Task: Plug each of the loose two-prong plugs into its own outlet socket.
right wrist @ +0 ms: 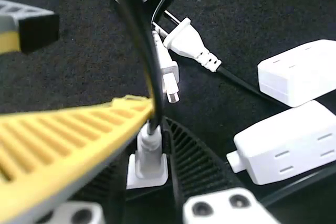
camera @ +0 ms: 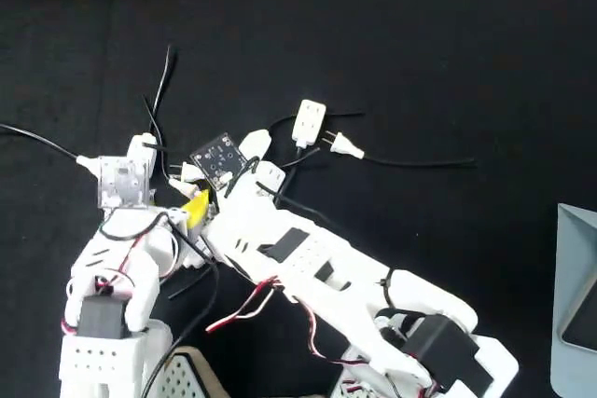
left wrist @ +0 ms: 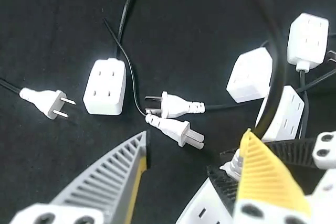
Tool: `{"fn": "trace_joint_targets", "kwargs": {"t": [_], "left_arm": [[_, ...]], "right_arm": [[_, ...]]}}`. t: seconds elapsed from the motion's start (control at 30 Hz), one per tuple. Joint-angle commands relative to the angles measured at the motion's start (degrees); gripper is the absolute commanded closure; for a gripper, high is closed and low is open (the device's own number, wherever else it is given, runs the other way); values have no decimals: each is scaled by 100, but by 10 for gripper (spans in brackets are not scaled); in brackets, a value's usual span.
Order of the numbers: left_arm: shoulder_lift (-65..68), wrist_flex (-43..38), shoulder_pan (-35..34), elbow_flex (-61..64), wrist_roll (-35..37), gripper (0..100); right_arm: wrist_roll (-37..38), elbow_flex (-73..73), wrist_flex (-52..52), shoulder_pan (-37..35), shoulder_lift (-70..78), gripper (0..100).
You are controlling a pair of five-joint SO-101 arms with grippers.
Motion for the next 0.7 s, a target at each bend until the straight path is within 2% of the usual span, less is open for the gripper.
{"fn": "trace_joint_targets", "kwargs": {"t": [0.0, 0.33, 0.53, 0.67], "left_arm": [[-325, 53, -40, 4, -62, 717], [-448, 53, -734, 40, 105, 717], [-448, 9, -752, 171, 132, 717], [-448, 9, -760, 233, 132, 717]], "right_arm": [[62, 268, 35, -141, -4, 986], [97, 136, 642, -149, -13, 986], [255, 40, 949, -149, -13, 985], [264, -382, 1582, -132, -13, 982]]}}
